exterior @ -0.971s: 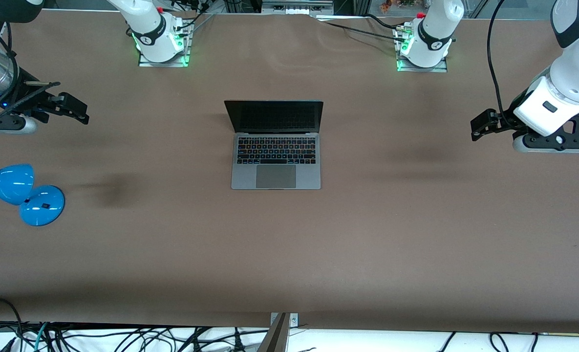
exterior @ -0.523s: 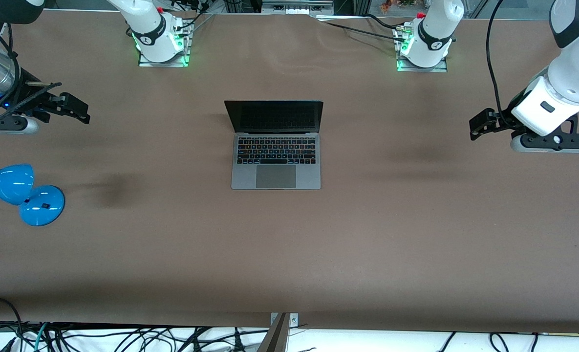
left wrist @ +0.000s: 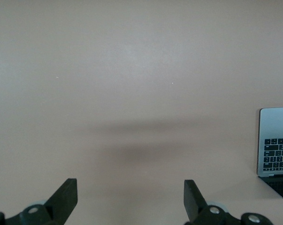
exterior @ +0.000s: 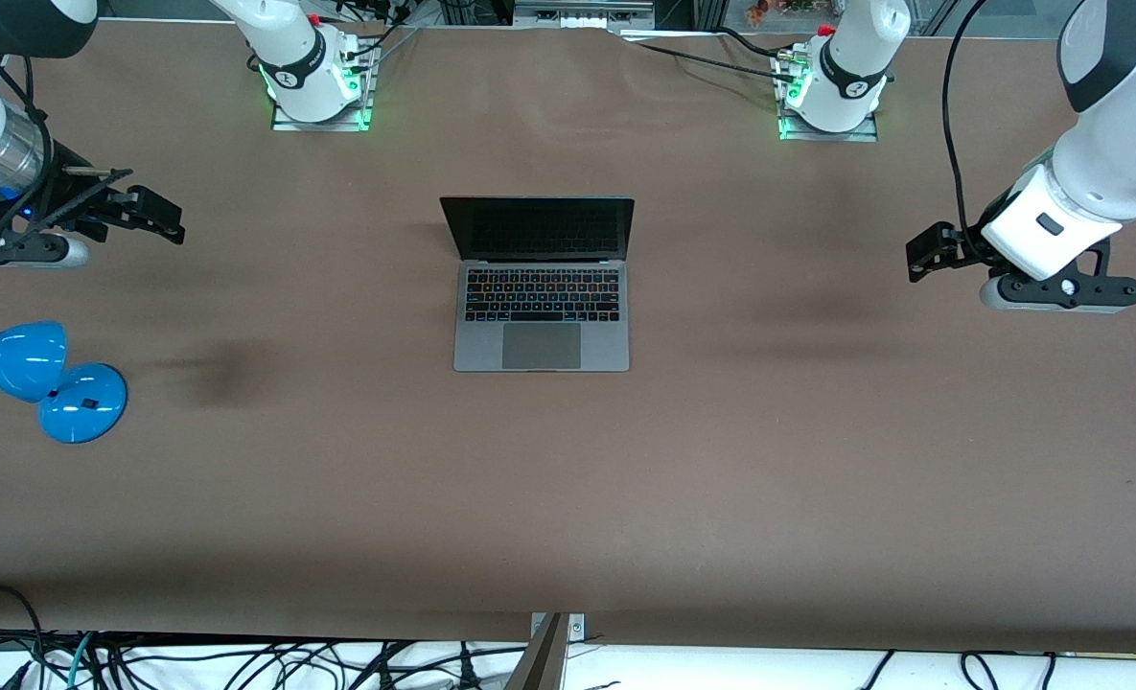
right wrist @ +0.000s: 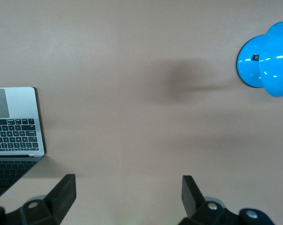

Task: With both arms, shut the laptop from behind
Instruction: 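Move both grippers toward the laptop's screen, one at each side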

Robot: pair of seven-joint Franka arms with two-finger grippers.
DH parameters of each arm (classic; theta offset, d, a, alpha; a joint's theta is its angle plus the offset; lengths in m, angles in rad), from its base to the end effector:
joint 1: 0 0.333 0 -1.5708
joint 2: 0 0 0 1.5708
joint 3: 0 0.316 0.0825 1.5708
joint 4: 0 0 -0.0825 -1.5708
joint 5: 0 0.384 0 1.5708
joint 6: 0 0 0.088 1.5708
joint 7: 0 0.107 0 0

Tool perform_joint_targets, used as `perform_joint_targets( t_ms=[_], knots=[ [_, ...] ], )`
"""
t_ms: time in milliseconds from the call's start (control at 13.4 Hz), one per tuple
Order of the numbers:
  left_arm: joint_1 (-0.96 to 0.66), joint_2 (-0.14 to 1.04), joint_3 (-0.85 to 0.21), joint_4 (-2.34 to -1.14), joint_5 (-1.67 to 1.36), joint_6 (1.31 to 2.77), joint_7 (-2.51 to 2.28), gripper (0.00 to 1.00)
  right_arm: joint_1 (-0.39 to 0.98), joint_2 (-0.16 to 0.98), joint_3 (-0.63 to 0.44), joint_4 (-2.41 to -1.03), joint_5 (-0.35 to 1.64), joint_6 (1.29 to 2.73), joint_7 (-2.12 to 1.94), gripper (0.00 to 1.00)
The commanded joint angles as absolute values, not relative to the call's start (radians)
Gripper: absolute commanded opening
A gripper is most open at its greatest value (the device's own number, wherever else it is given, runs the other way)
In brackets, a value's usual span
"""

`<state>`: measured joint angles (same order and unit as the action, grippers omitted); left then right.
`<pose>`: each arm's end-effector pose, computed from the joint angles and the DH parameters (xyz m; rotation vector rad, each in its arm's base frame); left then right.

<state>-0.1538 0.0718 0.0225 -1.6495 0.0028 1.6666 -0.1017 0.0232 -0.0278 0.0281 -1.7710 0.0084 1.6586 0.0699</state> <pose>0.5740 -0.0759 0.5546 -3.1294 0.0469 0.0842 0.5440 0.0289 0.5525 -3.1362 0.0309 0.1332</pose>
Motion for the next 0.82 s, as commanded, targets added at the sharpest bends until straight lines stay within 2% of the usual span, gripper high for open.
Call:
perform_joint_targets(
  t_ms=[0, 523, 747],
  knots=[
    [-0.158, 0.081, -0.004, -1.626, 0.029, 1.638, -0.081, 1.0, 0.008, -0.031, 0.043, -1.782, 0.058, 1.663, 0.071, 1.0],
    [-0.155, 0.069, -0.096, -1.637, -0.041, 1.615, -0.187, 1.0, 0.008, -0.002, 0.221, -1.784, 0.092, 1.667, 0.098, 1.0],
    [-0.153, 0.071, -0.158, -1.654, -0.043, 1.615, -0.282, 1.0, 0.009, 0.012, 0.276, -1.784, 0.116, 1.684, 0.235, 1.0]
  ],
)
